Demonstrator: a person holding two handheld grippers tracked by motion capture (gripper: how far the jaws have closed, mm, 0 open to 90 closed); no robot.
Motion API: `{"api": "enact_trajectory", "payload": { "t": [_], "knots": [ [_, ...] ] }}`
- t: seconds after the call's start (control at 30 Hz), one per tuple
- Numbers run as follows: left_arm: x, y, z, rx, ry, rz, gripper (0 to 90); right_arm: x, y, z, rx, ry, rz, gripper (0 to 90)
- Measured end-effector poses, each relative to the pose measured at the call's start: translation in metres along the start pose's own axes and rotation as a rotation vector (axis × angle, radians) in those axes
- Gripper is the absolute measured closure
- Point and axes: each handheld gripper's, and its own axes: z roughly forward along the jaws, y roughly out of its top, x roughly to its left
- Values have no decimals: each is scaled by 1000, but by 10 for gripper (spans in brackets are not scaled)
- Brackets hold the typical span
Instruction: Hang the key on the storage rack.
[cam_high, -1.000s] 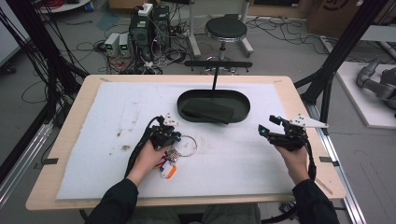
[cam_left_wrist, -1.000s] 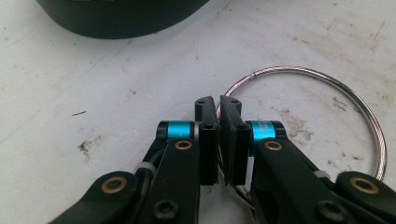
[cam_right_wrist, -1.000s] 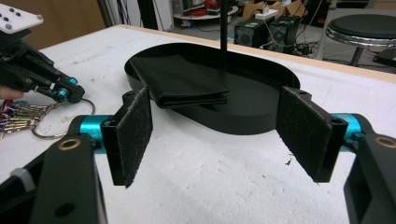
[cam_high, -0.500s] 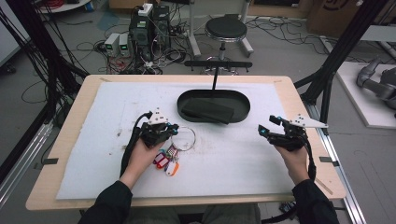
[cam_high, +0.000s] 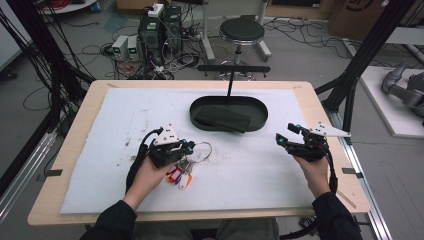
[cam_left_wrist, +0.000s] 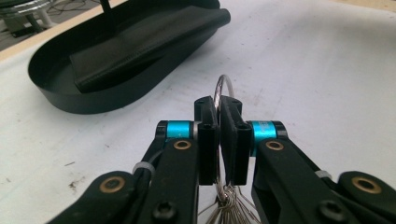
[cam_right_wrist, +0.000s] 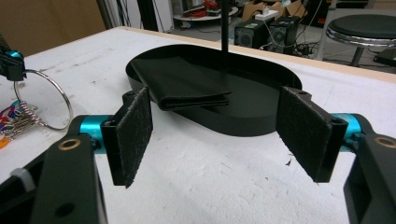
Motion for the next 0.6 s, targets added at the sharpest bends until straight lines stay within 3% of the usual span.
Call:
{"api": "enact_trajectory", "payload": {
  "t": [0.13,0.43,0.6],
  "knots": [
    [-1,-3,4,25,-20,10,838,0,0,1,2,-3,-1,279],
    [2,-5,5,18,-42,-8,858,-1,0,0,-2,-10,5,280],
    [0,-4,4,14,-45,6,861,-1,0,0,2,-11,-1,280]
  ]
}}
